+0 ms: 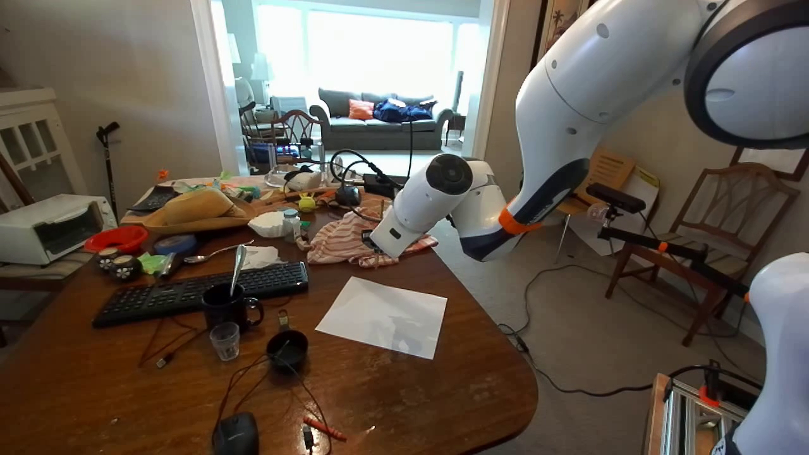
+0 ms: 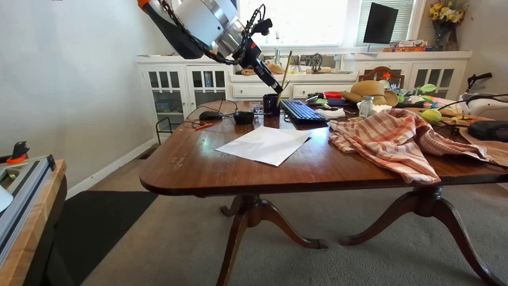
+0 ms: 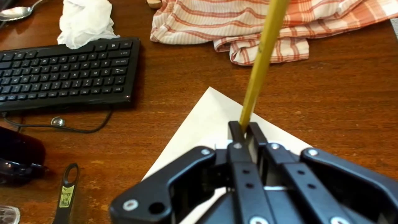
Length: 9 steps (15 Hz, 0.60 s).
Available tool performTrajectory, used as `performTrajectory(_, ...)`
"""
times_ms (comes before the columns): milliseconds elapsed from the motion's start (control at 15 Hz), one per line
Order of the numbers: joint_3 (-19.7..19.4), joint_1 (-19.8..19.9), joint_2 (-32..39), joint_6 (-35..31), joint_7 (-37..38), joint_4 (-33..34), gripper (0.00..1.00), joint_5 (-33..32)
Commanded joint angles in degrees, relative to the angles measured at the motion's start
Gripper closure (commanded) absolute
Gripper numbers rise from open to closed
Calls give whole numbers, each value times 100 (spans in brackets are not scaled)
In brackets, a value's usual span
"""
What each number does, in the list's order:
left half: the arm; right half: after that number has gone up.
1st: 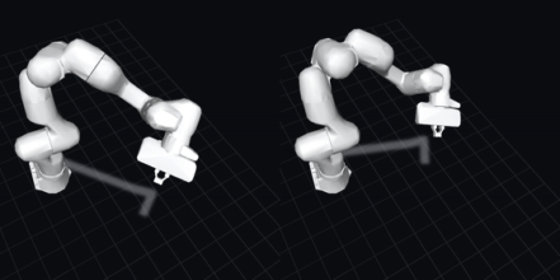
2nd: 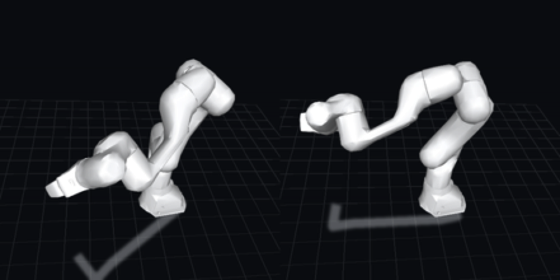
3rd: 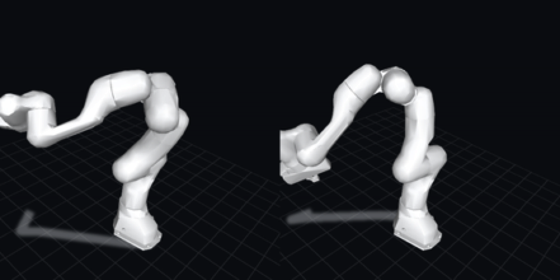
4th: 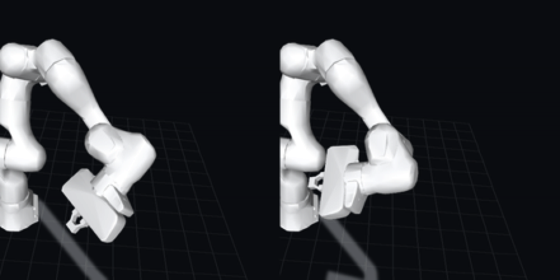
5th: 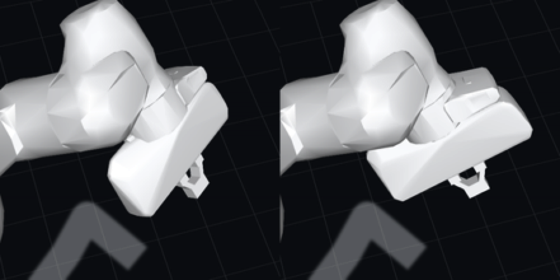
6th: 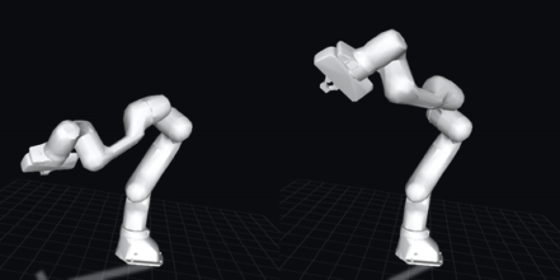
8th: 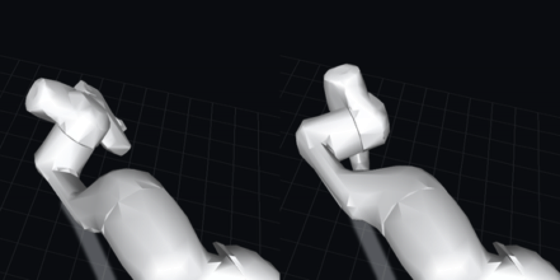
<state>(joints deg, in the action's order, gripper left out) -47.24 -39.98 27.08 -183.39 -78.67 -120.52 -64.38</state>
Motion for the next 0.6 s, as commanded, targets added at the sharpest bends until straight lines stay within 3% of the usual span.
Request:
performTrajectory(0, -14, 0, 12, -6, 0, 8, 98, -4)
performTrajectory(333, -488, -288, 468, -479, 285, 142, 98, -217)
performTrajectory(533, -817, -474, 853, -979, 323, 229, 98, -31)
